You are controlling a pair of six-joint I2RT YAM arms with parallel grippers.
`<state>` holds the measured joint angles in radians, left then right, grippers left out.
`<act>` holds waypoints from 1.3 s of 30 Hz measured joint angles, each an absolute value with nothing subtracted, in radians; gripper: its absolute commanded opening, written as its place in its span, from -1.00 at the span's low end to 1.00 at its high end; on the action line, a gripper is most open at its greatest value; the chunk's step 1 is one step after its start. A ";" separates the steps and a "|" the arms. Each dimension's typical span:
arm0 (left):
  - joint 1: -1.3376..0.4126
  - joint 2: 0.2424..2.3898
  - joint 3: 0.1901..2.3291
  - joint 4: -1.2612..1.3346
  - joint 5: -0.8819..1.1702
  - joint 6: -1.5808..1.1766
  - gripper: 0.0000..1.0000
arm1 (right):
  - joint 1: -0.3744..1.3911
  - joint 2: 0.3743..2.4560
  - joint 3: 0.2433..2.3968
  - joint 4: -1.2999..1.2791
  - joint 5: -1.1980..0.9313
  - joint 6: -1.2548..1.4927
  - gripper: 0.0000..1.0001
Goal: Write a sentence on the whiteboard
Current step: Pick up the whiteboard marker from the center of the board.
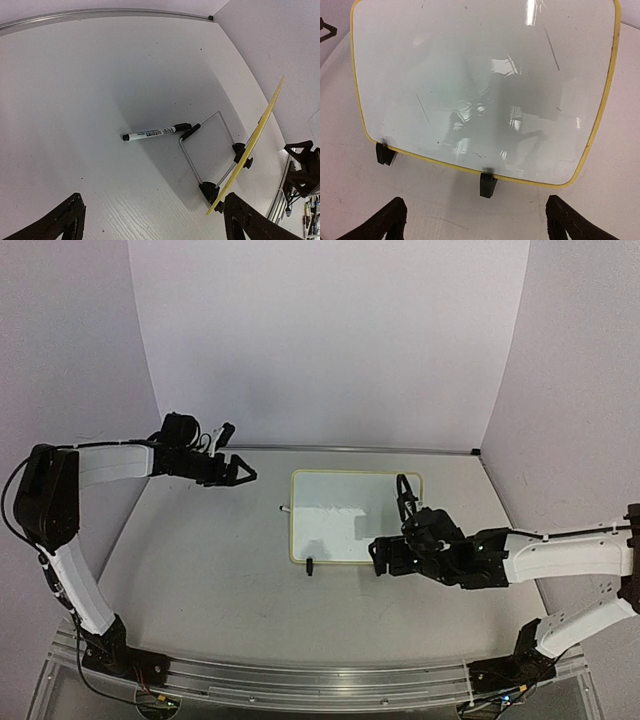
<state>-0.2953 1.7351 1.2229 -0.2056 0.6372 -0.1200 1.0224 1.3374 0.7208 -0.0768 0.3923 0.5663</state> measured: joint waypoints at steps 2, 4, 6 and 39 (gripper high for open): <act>-0.306 1.805 1.262 -0.168 0.698 -0.086 0.81 | 0.948 1.283 0.707 -0.072 0.352 0.544 0.86; -0.316 1.885 1.321 -0.143 0.744 -0.064 0.69 | 0.886 1.249 0.697 -0.072 0.322 0.527 0.86; -0.326 1.970 1.385 -0.125 0.781 -0.046 0.55 | 0.835 1.223 0.687 -0.073 0.297 0.514 0.87; -0.451 2.404 1.761 -0.343 0.828 0.214 0.05 | 0.788 1.259 0.675 -0.080 0.187 0.551 0.88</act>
